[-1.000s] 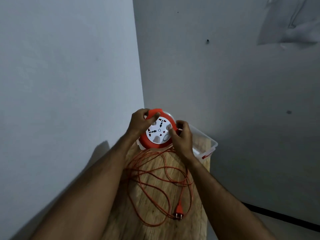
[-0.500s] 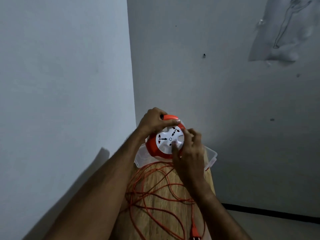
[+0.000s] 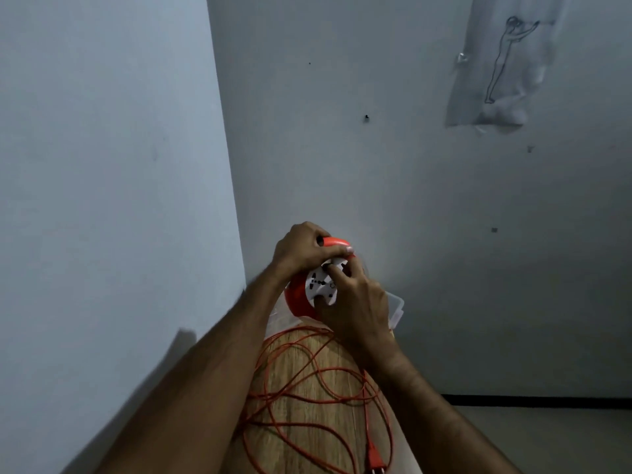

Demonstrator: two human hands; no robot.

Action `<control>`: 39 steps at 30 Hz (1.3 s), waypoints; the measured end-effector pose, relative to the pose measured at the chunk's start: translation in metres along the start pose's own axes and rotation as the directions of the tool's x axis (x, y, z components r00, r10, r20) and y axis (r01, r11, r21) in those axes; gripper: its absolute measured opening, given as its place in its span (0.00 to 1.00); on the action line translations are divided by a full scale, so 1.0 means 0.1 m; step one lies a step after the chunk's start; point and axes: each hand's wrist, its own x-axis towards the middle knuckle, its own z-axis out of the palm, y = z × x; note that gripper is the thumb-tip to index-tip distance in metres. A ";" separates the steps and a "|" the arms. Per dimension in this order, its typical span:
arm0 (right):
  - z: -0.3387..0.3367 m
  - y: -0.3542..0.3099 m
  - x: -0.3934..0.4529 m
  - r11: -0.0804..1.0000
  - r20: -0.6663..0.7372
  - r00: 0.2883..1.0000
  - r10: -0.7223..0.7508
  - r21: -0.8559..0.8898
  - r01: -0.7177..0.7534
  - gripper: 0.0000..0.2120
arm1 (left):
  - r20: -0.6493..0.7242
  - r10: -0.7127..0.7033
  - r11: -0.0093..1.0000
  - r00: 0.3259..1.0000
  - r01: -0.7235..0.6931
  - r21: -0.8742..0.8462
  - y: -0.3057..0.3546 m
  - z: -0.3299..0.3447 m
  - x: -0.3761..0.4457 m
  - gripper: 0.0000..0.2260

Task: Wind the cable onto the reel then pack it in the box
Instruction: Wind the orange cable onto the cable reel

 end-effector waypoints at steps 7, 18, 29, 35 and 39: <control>-0.07 -0.05 0.08 0.849 -0.050 0.911 0.408 0.388 -0.359 0.23 | -0.094 -0.038 0.997 0.995 0.031 -0.076 0.04 0.16 0.01 0.22; 0.18 -0.01 0.31 -0.111 0.457 0.399 0.794 0.756 -0.645 0.20 | -0.162 -0.032 0.998 0.986 0.023 -0.054 0.10 0.26 0.00 0.27; -0.09 0.23 -0.01 0.978 -0.099 0.975 -0.197 -0.089 0.189 0.23 | -0.126 -0.080 0.988 0.989 0.062 -0.140 0.05 0.01 0.07 0.22; -0.24 0.43 0.14 0.838 0.231 0.872 -0.431 -0.258 0.482 0.29 | -0.027 -0.090 0.983 0.996 0.084 -0.162 0.03 0.01 0.09 0.26; -0.25 0.55 0.21 0.723 0.313 0.786 -0.533 -0.315 0.615 0.34 | 0.011 -0.085 0.985 0.996 0.086 -0.150 0.05 0.00 0.08 0.21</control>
